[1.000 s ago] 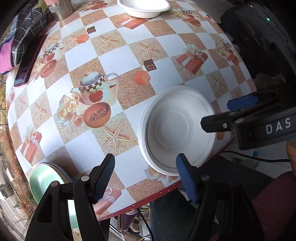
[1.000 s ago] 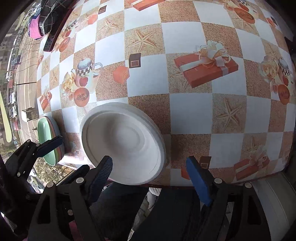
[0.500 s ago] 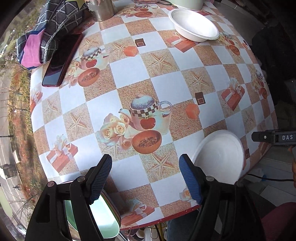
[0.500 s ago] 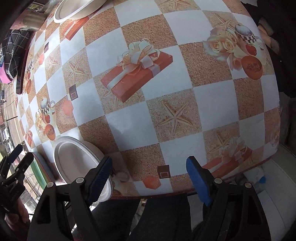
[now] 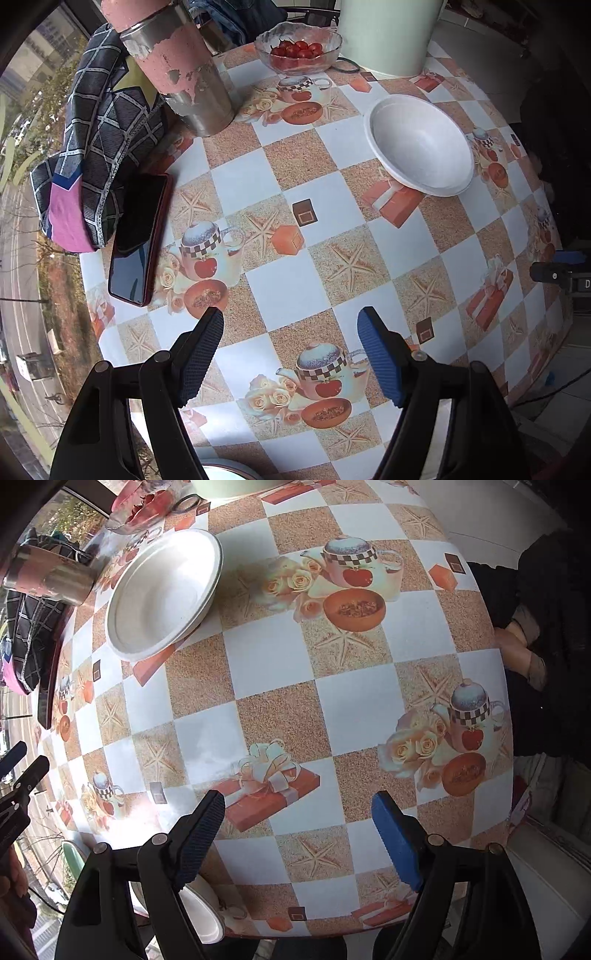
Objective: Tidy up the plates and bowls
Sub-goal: 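Move both grippers to the third white bowl and grasp its rim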
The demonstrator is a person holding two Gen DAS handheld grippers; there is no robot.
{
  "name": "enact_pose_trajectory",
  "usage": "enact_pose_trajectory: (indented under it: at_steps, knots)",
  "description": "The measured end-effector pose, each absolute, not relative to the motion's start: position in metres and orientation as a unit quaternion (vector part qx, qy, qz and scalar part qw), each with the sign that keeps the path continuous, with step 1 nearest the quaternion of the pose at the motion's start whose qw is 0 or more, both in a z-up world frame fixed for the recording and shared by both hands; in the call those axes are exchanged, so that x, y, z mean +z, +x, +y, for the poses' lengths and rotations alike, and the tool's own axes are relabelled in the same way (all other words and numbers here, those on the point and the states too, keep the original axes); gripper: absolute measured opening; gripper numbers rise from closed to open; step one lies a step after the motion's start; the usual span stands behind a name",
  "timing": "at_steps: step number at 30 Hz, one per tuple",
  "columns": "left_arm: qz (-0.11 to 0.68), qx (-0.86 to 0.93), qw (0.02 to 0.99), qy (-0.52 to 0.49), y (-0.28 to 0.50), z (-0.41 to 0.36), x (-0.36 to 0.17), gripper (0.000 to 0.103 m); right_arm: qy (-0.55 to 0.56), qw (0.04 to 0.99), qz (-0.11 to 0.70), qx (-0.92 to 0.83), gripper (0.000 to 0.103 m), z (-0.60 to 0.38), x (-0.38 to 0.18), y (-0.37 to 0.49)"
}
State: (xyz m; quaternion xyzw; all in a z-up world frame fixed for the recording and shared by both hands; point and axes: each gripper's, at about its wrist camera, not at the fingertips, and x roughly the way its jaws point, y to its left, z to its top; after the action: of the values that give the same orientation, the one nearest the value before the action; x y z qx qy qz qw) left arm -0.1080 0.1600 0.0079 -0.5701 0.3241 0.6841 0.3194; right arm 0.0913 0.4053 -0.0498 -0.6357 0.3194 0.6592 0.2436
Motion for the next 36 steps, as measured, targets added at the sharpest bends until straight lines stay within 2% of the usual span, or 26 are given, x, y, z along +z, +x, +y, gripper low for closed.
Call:
enact_pose_trajectory:
  at_steps: [13,19,26,36]
  knots:
    - [0.271,0.720,0.313,-0.557,-0.139,0.252,-0.006,0.078,-0.593,0.232,0.330,0.697,0.083,0.453,-0.056,0.029]
    - [0.278,0.713,0.316,-0.561,-0.145,0.288,-0.027,0.078,-0.580,0.231,0.331,0.708,0.083,0.466,-0.066,0.003]
    - [0.306,0.695,0.310,-0.573,-0.146,0.310,-0.061,0.078,-0.585,0.221,0.325,0.710,0.083,0.476,-0.083,-0.019]
    - [0.283,0.688,0.288,-0.602,-0.156,0.311,-0.085,0.078,-0.593,0.222,0.296,0.715,0.082,0.473,-0.095,-0.037]
